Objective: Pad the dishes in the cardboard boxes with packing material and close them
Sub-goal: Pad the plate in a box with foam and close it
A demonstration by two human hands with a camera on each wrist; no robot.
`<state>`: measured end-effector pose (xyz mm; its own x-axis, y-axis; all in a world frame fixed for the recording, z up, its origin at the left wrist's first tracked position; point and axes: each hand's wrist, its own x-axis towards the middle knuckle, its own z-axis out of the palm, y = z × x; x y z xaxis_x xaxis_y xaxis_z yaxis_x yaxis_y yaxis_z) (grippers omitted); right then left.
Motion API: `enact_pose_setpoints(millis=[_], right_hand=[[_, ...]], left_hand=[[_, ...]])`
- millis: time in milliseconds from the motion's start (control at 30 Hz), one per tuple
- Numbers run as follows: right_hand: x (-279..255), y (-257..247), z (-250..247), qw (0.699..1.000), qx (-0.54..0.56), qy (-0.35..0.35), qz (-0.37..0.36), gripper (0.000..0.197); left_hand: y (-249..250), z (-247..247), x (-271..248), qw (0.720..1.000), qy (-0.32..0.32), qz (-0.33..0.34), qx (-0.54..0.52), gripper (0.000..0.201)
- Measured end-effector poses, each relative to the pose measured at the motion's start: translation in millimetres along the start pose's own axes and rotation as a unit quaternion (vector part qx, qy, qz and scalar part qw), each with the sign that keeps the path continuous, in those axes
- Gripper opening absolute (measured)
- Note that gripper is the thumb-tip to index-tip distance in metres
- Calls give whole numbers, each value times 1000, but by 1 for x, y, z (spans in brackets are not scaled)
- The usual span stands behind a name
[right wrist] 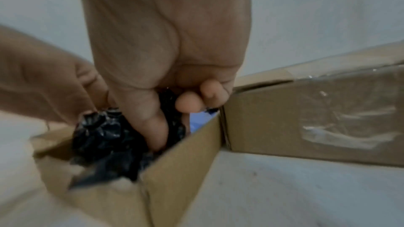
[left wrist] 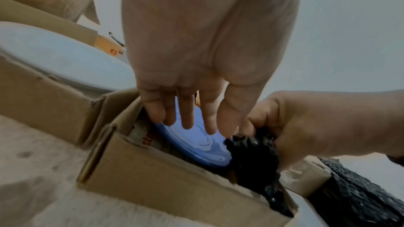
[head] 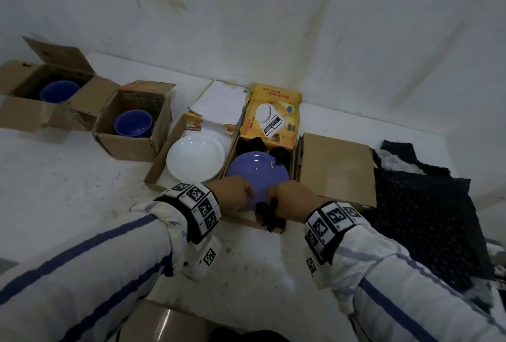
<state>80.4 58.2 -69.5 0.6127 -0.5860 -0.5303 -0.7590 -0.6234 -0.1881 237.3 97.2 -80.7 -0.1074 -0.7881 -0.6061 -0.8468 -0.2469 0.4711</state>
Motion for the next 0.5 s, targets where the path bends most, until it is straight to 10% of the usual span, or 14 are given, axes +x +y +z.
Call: enact_pose_setpoints(millis=[500], right_hand=[[26,-25,-4,965,-119,-219,81,41]], left_hand=[[5,4,7,986,-20,18,163,39]])
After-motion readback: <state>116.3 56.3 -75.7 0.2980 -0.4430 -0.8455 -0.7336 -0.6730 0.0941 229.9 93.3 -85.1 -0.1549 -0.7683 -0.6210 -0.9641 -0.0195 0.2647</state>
